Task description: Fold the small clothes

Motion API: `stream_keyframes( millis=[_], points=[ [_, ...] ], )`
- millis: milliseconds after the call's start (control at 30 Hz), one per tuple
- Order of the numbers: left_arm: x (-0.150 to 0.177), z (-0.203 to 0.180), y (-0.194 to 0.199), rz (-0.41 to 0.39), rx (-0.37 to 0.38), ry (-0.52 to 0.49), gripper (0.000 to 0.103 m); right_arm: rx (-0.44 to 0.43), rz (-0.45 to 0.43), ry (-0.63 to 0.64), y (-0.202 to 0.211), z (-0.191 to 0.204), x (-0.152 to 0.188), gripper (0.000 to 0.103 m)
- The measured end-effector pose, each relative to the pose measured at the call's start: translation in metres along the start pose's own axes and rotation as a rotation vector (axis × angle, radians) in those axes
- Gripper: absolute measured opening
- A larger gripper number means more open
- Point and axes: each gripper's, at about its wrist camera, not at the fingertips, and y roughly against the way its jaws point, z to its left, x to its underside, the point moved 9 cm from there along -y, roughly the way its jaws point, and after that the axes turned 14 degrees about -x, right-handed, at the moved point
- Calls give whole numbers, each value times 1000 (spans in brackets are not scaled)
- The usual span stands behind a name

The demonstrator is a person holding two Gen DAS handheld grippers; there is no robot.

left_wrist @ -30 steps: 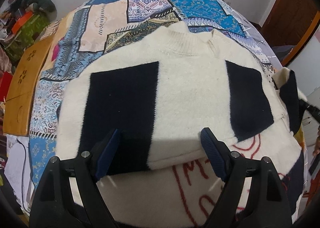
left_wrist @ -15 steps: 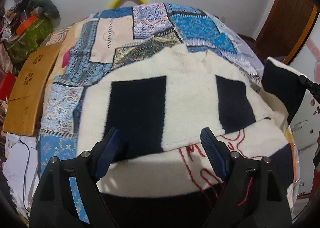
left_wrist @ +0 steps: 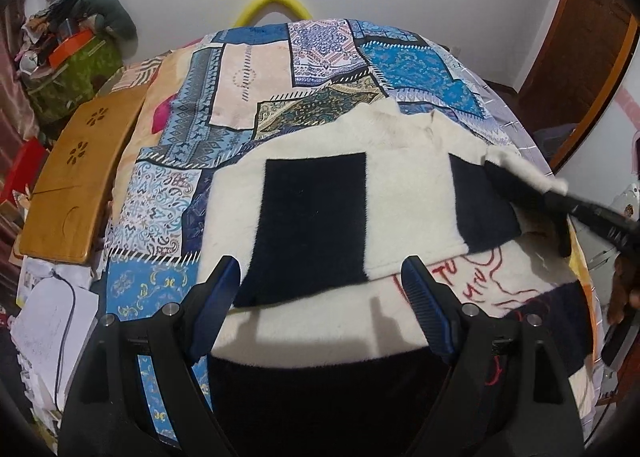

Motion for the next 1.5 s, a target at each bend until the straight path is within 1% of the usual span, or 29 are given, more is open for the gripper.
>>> stream_keyframes(
  millis=[100,200,267,367,533,633,700,767,867,967,1100,1267,1367,1500],
  points=[
    [4,2,-2,9,4,7,83,-25,59,-36,-10,-5,17,11],
    [7,1,-4,15,4,7,83,-28,110,-56,-13,-5,30,13],
    [7,-1,-5,15,0,2,83,-33,121,-41,-8,-2,36,20],
    [6,-6,-6,13,-4,-8,83,-59,98,-48,6,0,37,26],
    [3,-17,-4,9,10,-20,83,-62,24,-65,36,-8,26,26],
    [0,-25,-2,0,10,-38,83,-35,-26,-73,55,-20,17,26],
    [-2,-31,-2,-4,12,-49,83,-9,-65,-87,69,-33,11,30],
    [-4,-35,-3,-6,12,-56,83,19,-106,-109,83,-50,6,39],
    [-8,-42,-7,-1,15,-61,83,65,-156,-155,99,-77,2,42],
    [-11,-50,-11,5,18,-69,83,118,-176,-218,108,-110,5,44],
    [-13,-59,-17,10,20,-86,83,164,-163,-304,106,-152,16,44],
    [-12,-68,-29,29,13,-105,83,216,-117,-415,84,-203,38,44],
    [-10,-70,-37,44,7,-111,83,210,-98,-495,71,-230,52,44],
    [-9,-71,-44,63,1,-114,83,197,-84,-573,55,-253,65,44]
  ],
)
